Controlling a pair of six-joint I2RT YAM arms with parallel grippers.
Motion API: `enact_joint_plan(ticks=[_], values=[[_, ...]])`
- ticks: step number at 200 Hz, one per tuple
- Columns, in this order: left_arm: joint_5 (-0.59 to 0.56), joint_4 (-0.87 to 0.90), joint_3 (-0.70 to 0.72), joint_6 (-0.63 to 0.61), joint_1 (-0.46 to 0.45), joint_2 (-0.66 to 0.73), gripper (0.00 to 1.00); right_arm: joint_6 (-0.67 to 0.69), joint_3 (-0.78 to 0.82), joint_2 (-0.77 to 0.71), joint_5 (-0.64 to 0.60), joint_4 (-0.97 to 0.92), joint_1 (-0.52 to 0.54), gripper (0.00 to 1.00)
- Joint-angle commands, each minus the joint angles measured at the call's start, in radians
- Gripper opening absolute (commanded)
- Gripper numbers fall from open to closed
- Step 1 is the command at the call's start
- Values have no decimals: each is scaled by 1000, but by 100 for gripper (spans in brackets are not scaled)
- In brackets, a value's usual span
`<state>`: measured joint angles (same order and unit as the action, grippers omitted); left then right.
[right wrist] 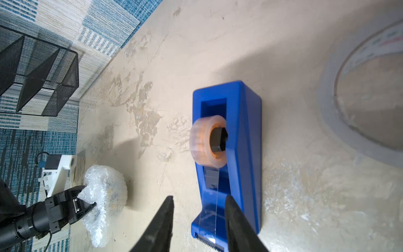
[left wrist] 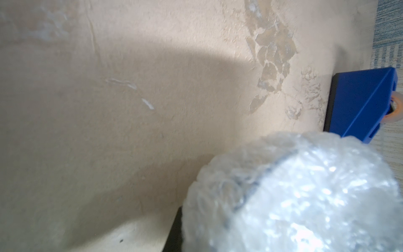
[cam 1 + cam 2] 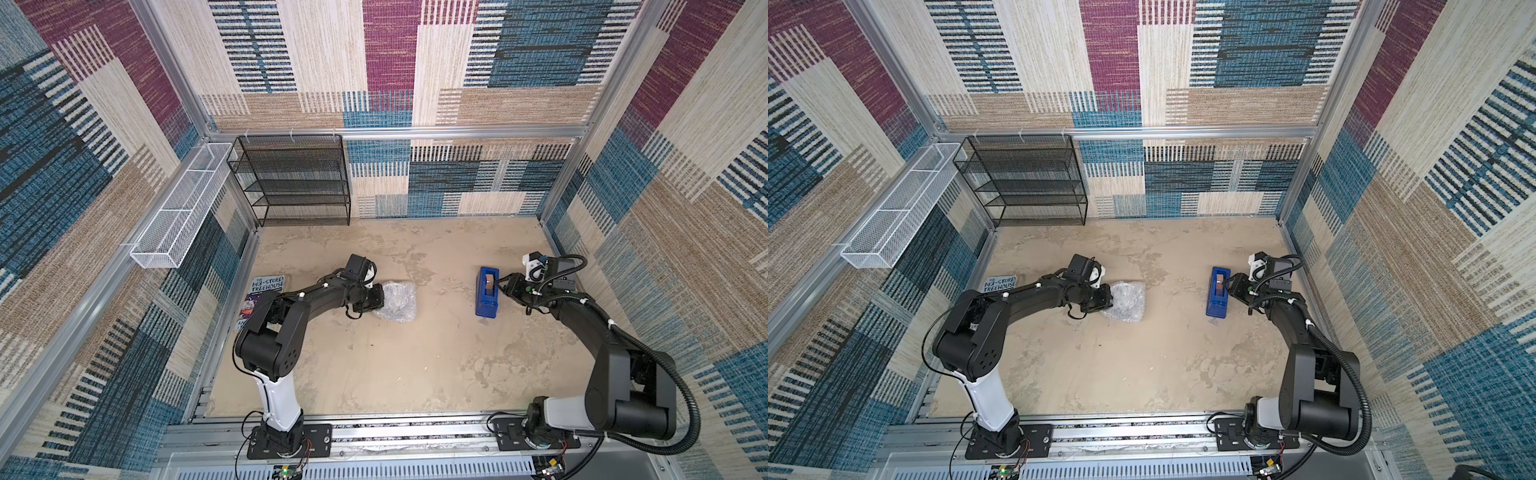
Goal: Wrap bowls in bubble wrap
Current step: Tear off the tape using the Tape Cutter.
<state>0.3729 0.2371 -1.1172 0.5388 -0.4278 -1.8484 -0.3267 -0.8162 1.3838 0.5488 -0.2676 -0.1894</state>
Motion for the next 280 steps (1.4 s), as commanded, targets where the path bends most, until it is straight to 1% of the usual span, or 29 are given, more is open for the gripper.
enact_joint_plan(ticks=[1, 26, 85, 129, 165, 280], values=[[28, -6, -11, -21, 1, -4, 0, 65, -17, 22, -30, -27, 1, 41], [39, -16, -11, -19, 1, -18, 0, 65, 1, 38, 28, -4, 2, 40], [47, -28, -3, -20, 1, -24, 0, 66, 28, 57, 79, 29, 2, 36], [52, -30, -2, -22, 1, -26, 0, 75, 34, 73, 79, 23, 1, 35], [53, -30, -4, -23, 1, -28, 0, 78, 53, 87, 106, 44, 2, 35], [57, -38, 0, -25, 0, -29, 0, 73, 38, 128, 173, 77, 1, 33]])
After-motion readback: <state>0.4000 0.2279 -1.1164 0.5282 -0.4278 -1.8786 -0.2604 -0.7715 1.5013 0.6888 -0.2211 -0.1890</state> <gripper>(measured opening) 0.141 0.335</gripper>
